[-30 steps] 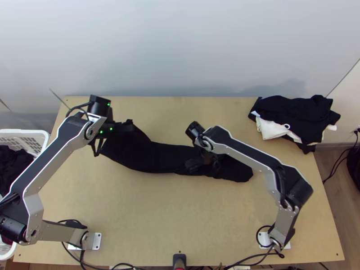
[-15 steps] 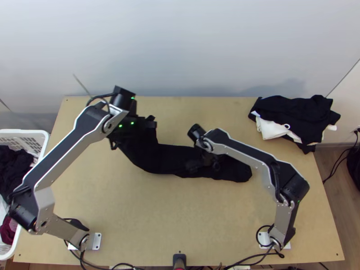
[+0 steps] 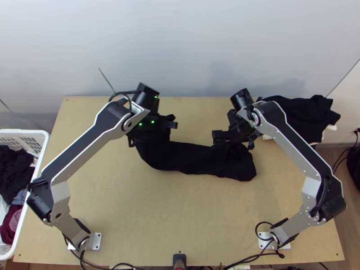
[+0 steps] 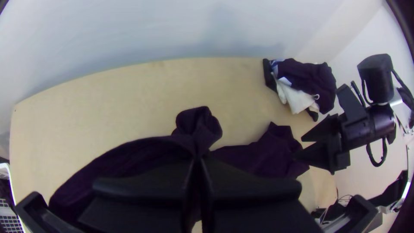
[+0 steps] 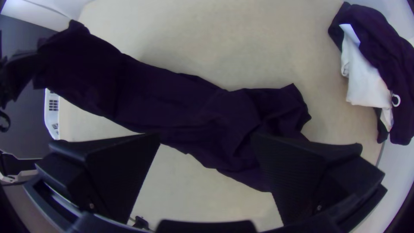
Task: Fold the t-shirt
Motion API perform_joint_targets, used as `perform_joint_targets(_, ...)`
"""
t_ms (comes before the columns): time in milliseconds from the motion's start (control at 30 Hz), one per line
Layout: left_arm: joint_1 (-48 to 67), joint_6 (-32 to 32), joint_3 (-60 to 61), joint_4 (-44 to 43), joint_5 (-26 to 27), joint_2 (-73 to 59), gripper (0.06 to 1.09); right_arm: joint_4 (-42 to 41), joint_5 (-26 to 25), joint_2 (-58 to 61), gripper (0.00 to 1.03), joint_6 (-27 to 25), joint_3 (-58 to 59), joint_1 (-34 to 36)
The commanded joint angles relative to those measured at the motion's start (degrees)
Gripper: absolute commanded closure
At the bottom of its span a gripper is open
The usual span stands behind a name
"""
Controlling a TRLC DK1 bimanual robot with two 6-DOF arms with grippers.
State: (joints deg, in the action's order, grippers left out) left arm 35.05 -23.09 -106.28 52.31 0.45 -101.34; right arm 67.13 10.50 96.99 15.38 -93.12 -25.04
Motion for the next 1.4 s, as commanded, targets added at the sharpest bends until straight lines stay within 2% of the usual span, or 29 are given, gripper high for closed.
perform_joint_targets(0, 4.15, -0.81, -5.96, 0.86, 1.05, -3.78, 1.05, 3.97, 1.89, -5.58, 0.04, 2.55, -6.02, 4.73)
perform_joint_targets(167, 8.28, -1.08, -9.56, 0.77, 1.05, -8.26, 1.05, 4.94, 1.89, -8.31, 0.04, 3.52, -6.99, 12.38)
perform_joint_targets(367, 13.64, -3.63, -20.81, -0.46, 0.43, -18.02, 1.05, 5.55, 1.8, -9.98, 0.04, 3.26, -6.11, 17.13)
perform_joint_targets(500, 17.34, -3.19, -23.62, -8.98, -3.35, -21.8, 1.05, 5.82, 1.8, -10.33, 0.04, 3.43, -5.4, 18.53)
perform_joint_targets(667, 19.97, -2.13, -24.41, -15.14, -7.57, -25.13, 1.05, 5.82, 1.71, -10.51, 0.04, 3.78, -3.65, 18.88)
perform_joint_targets(967, 23.58, -2.04, -22.83, -27.97, -9.94, -29.44, 1.05, 6.96, 0.31, -10.68, 0.04, 3.7, -2.59, 20.2)
perform_joint_targets(1267, 25.77, -1.61, -22.13, -35.09, -14.33, -36.03, 1.05, 6.96, 0.4, -9.54, 0.04, 4.05, -2.42, 20.29)
perform_joint_targets(1300, 25.77, -1.78, -22.13, -35.44, -14.86, -36.38, 1.04, 6.96, 0.4, -9.45, 0.04, 4.05, -2.24, 20.29)
perform_joint_targets(1333, 25.77, -2.57, -22.13, -35.53, -15.04, -36.82, 0.97, 6.96, 0.4, -9.36, 0.04, 4.05, -1.98, 20.38)
perform_joint_targets(1367, 25.86, -3.19, -22.13, -35.44, -15.04, -37.09, 0.82, 6.96, 0.4, -9.28, 0.04, 3.96, -1.71, 20.29)
